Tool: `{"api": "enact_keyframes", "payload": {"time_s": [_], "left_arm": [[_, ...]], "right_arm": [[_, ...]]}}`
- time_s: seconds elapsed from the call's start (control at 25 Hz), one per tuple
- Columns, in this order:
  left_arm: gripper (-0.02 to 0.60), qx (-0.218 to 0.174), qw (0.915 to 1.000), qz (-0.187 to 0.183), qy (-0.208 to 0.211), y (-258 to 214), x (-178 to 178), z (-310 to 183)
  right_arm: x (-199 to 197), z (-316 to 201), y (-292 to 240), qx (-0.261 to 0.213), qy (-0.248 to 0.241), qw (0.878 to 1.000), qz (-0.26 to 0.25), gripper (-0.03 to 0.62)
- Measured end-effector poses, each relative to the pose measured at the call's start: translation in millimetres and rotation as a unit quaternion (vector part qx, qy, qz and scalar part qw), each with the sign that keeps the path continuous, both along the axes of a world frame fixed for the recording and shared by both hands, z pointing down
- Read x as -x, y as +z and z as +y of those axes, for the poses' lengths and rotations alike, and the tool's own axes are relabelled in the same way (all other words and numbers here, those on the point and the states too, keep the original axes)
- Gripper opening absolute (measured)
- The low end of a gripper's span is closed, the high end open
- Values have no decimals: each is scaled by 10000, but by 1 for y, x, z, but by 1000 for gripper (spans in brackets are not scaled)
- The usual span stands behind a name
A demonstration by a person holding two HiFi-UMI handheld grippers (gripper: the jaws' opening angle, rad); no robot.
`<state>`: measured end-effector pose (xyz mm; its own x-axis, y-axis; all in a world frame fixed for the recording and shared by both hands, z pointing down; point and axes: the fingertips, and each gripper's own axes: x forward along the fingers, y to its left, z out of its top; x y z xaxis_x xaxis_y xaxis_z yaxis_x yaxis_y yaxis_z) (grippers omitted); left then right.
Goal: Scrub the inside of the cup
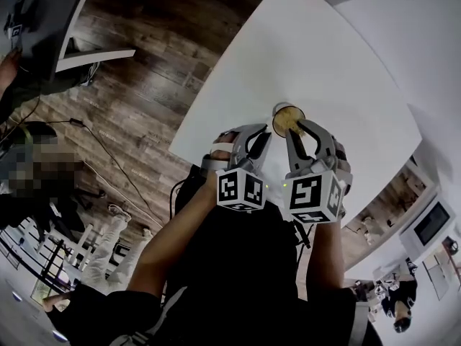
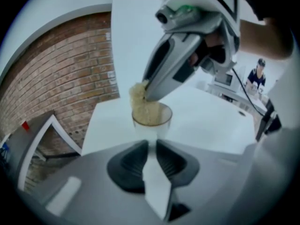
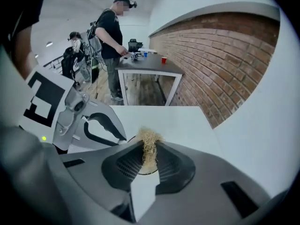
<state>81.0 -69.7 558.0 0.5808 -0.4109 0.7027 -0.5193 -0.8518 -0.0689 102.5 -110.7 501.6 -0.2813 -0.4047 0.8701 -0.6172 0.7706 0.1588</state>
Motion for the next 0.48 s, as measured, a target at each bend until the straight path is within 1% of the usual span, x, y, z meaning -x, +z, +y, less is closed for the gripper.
{"api": "enact_keyframes", "payload": {"time_s": [0.08,0.2,0.28,0.48], "left_arm": [[60,19,10000,8,8,1,0,-2],[60,-4,10000,10,30,0,-1,-4],[61,-40,10000,-9,64,-1,-2,-4],[61,-56,9999,-37,128,0,-3,-5]], "right_arm": [[3,-3,8,-181,-65,9997,137,54],[3,-5,23,-128,-42,9996,266,54],[3,-5,35,19,-109,9990,439,54],[4,-6,62,590,-392,9933,913,54]]}}
